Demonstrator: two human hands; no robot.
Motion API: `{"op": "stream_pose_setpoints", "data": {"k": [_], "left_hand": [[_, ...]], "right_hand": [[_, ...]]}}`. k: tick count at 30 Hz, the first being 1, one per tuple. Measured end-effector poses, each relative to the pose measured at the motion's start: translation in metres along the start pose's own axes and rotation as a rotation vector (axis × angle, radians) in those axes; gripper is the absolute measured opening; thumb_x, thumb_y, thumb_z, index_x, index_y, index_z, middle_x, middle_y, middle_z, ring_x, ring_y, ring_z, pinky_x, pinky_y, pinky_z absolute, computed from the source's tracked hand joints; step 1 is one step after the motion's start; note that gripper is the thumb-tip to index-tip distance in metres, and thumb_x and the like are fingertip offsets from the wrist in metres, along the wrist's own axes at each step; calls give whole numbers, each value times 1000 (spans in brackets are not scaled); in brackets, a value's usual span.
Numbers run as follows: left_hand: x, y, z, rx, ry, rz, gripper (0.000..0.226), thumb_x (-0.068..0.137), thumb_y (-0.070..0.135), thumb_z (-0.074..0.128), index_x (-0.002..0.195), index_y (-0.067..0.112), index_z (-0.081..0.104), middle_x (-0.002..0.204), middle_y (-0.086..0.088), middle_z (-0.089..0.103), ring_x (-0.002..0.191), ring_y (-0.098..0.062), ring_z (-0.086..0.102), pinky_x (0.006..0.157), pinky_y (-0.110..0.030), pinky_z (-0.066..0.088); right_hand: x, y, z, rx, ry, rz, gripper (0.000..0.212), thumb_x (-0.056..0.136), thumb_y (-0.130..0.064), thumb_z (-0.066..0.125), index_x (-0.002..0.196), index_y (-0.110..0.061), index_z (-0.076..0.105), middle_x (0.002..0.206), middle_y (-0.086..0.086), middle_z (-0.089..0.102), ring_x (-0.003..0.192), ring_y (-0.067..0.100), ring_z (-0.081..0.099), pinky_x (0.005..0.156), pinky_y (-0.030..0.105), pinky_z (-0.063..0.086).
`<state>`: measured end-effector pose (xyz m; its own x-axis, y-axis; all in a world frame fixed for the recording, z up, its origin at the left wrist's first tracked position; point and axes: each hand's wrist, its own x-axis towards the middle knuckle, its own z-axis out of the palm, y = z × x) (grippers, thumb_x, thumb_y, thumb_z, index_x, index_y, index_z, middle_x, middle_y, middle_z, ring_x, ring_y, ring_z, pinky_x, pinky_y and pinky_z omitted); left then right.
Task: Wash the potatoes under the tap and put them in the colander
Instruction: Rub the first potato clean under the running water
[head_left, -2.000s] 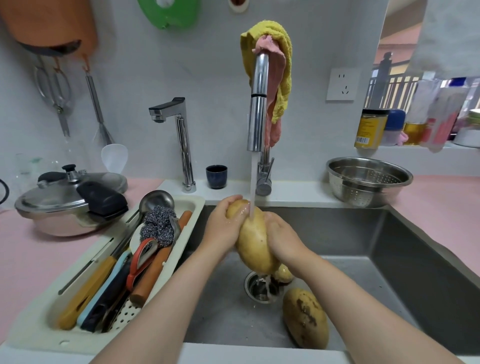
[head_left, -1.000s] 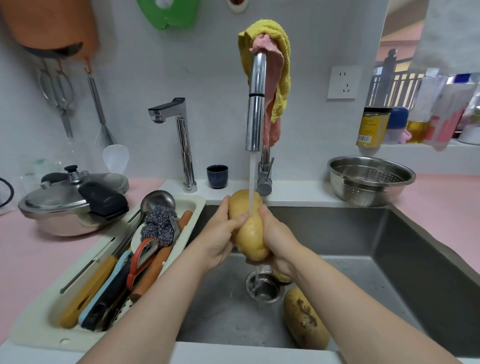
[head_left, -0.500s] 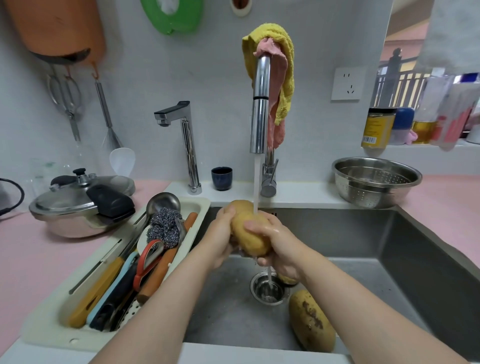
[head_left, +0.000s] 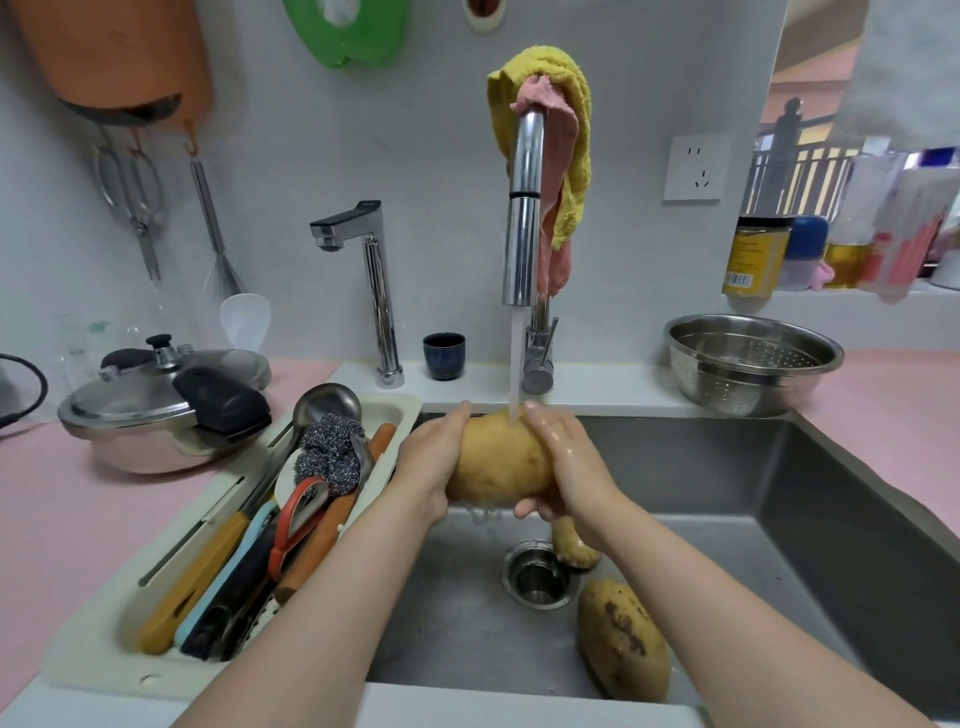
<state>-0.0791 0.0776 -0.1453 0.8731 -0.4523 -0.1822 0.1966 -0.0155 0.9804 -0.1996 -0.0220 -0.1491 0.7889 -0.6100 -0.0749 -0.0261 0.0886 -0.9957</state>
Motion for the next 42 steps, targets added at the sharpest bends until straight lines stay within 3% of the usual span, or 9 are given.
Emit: {"op": "stream_pose_setpoints", "data": {"k": [4,10,14,19,24,28,31,35,42], "left_hand": [[-4,3,-2,6,14,27,28,100,47,55,103,20,64,98,2,63,85,-18,63,75,-37,58],[-8,-3,-13,145,-75,182,43,85,53,75,115,23,65,107,4,67,96,-13,65,70,-28,53],[-11,2,-13,154,-93,215,40,78,45,84,109,25,67,100,10,65,91,-7,63,63,-23,50],[-8,1,-16,81,31,219,43,74,46,87,105,23,69,104,1,71,90,-13,68,62,-25,53],[-7,-2,-18,74,46,259,49,64,58,87,100,30,68,116,-5,68,96,-21,70,67,-32,61],[-13,4,-15,-105,-7,132,40,84,45,80,106,21,58,90,5,61,76,-7,58,60,-24,46],[-29,10,-16,-148,-67,73,39,91,40,74,120,29,49,82,10,46,70,-10,50,70,-34,50],[-23,6,-21,-95,-72,123,26,90,44,73,95,26,54,93,1,61,78,-15,60,69,-36,55],[-21,3,-15,281,-141,487,44,81,38,83,120,41,62,118,7,62,103,-10,62,82,-24,55]], "right_hand": [[-2,-2,7,-292,119,-194,45,79,-72,68,112,-42,63,108,-8,69,94,20,71,73,41,62],[6,-3,11,-305,223,-268,31,103,-44,51,119,-26,70,117,-2,70,114,20,63,100,38,49],[5,-6,9,-525,290,-357,45,111,-29,25,126,-21,66,120,3,65,117,24,58,96,30,42],[3,3,0,-750,-15,-488,48,105,-34,51,151,-24,45,145,-1,50,133,16,48,106,25,35],[2,4,10,-950,5,-555,55,108,-38,44,160,-33,30,151,6,38,133,27,47,112,39,41],[-2,-4,21,-1300,37,-643,63,109,-41,38,164,-23,14,165,11,21,149,35,20,122,46,26],[-3,-2,17,-1435,-112,-683,92,99,-43,59,165,-15,1,170,5,8,155,34,5,123,49,25],[9,1,0,-1246,-190,-794,106,84,-25,84,164,-15,16,170,6,20,157,30,12,128,46,19],[4,0,-33,-694,-21,-484,107,51,-30,101,147,-36,54,138,-18,54,125,5,52,108,28,45]]}}
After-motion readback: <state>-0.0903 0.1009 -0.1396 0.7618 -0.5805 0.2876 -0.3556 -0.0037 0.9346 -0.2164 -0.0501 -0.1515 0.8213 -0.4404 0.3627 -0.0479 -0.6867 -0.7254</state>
